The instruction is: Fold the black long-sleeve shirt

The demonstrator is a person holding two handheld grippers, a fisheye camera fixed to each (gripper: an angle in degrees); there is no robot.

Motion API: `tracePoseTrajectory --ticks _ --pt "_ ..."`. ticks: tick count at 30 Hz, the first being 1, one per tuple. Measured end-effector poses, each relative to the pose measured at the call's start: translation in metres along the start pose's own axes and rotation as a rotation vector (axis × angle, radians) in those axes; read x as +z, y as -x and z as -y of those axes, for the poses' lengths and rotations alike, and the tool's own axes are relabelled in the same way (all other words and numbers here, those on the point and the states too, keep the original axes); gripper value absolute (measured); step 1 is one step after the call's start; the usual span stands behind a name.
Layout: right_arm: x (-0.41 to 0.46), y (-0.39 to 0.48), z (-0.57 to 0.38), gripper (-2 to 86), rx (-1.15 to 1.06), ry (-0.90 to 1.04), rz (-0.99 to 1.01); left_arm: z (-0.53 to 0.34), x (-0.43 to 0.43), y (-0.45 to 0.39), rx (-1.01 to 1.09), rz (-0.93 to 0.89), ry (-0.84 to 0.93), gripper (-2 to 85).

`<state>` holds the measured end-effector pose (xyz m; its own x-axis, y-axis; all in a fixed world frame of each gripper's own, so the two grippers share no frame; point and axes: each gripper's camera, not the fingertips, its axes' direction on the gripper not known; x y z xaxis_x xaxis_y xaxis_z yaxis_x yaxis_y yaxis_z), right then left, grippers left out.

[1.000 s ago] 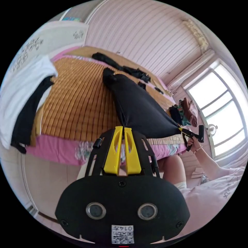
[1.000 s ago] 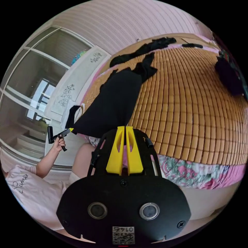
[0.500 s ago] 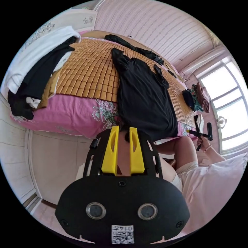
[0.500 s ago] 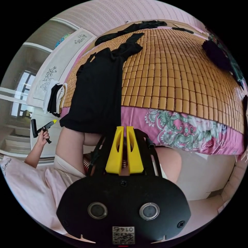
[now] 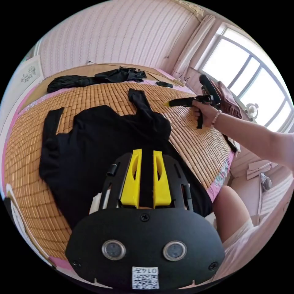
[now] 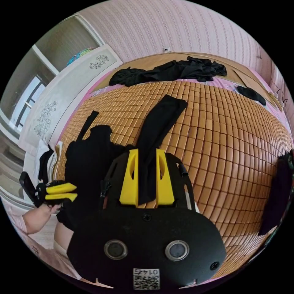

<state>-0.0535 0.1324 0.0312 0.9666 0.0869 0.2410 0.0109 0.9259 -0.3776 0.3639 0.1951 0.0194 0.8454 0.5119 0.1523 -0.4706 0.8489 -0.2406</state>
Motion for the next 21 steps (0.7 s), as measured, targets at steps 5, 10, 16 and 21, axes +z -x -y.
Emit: tracePoseTrajectory --ticks 5,10,16,21 --pt "0.052 -0.023 0.024 4.2 0.065 0.055 -0.093 0.068 0.105 -0.003 -0.049 -0.025 0.128 6.0" --pt "-0.046 -0.058 -0.057 1.3 0.163 -0.157 0.019 0.052 0.160 -0.001 -0.052 0.014 0.117 1.2" --pt "-0.202 -0.090 -0.236 0.9 0.366 -0.122 -0.156 0.051 0.183 -0.008 -0.036 -0.070 0.189 2.9" --pt "-0.255 -0.132 -0.308 3.2 0.449 -0.126 -0.271 0.059 0.189 -0.022 0.043 -0.078 0.234 4.7"
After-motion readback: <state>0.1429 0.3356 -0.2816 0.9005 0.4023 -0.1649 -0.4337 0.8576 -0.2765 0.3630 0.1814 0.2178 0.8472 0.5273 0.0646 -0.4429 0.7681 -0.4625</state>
